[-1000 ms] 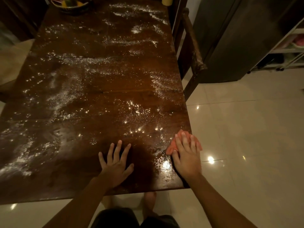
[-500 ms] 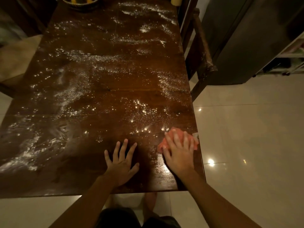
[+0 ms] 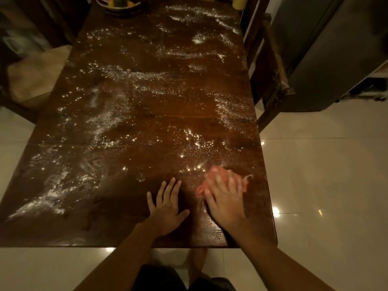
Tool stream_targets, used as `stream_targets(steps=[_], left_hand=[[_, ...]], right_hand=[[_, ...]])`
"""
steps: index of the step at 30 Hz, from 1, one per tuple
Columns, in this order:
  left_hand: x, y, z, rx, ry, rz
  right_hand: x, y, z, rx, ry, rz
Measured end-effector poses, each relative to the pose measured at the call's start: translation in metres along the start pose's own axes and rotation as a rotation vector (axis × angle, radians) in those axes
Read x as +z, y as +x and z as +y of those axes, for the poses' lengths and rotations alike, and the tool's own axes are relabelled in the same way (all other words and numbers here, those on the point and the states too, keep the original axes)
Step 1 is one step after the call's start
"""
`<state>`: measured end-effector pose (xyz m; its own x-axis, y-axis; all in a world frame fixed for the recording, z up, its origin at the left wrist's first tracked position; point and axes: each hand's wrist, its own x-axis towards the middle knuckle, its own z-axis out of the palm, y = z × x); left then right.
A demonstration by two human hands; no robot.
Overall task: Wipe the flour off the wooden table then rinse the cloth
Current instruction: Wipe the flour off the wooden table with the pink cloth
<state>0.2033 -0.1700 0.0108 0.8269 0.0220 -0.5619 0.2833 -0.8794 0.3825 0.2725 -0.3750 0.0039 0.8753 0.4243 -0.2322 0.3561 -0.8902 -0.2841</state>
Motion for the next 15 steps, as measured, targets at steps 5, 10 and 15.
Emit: stream_targets(steps=[5, 10, 15], left_hand=[[-0.025, -0.007, -0.037, -0.043, -0.035, 0.157], [-0.028, -0.009, -0.071, 0.024, 0.182, 0.024], [-0.026, -0.006, -0.073, 0.034, 0.196, 0.013]], right_hand=[[-0.002, -0.011, 0.027, -0.473, -0.122, -0.102], [-0.005, 0.025, 0.01, 0.166, 0.002, 0.026], [0.003, 0.031, -0.038, -0.129, 0.041, -0.003]])
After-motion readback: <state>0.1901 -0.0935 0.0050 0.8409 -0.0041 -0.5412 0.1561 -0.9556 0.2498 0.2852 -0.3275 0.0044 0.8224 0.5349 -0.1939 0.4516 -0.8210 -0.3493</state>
